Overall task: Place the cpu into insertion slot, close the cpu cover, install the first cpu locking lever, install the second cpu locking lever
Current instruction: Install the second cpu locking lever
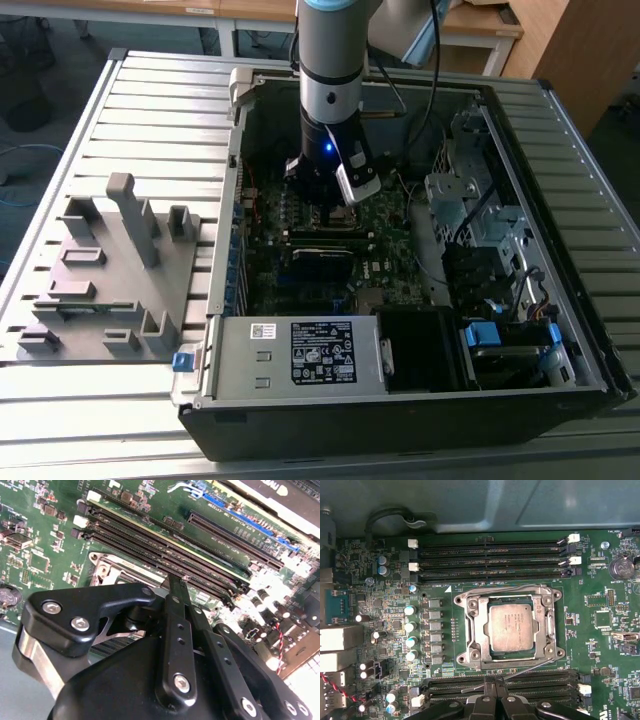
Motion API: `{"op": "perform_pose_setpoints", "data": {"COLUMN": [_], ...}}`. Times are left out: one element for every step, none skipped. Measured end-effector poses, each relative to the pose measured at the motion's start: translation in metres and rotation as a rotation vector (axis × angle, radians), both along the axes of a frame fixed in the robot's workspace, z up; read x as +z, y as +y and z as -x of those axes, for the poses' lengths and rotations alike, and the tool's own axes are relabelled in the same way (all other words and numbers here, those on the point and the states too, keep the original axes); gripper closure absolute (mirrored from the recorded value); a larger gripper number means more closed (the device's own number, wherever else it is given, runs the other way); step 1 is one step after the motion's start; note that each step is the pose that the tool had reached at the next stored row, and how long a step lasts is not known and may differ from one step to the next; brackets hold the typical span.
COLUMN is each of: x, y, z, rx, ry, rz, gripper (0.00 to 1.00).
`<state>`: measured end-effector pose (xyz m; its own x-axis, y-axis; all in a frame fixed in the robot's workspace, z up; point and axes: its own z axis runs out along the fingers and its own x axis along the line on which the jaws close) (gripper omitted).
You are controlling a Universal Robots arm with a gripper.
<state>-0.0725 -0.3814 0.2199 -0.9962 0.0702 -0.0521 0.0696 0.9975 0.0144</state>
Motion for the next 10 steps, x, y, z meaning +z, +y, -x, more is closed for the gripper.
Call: {"op": "perform_pose_setpoints", "data": {"x": [0.0000, -0.0001, -0.0003, -0.0004, -0.0004, -0.0004, -0.0004, -0.0006, -0.0006, -0.0006], "y": [0.0000, 0.0001, 0.0001, 0.0000, 0.0000, 0.0000, 0.0000, 0.0000, 0.0000, 0.0000], "z": [0.0000, 0.0003, 0.0006, 0.0011, 0.0018, 0.0025, 0.0033, 0.0039, 0.0041, 0.0041], "rx": [0.000, 0.000, 0.000, 0.000, 0.000, 0.000, 0.000, 0.000, 0.000, 0.000], "ry": [0.0000, -0.0002, -0.0002, -0.0002, -0.0003, -0.0002, -0.0004, -0.0006, -0.0006, -0.0005], "rz": [0.0000, -0.0002, -0.0003, -0.0003, -0.0002, 0.0000, 0.0000, -0.0001, 0.0000, 0.0000], "gripper": [0.90, 0.90, 0.90, 0.90, 0.90, 0.90, 0.90, 0.90, 0.90, 0.90]}}
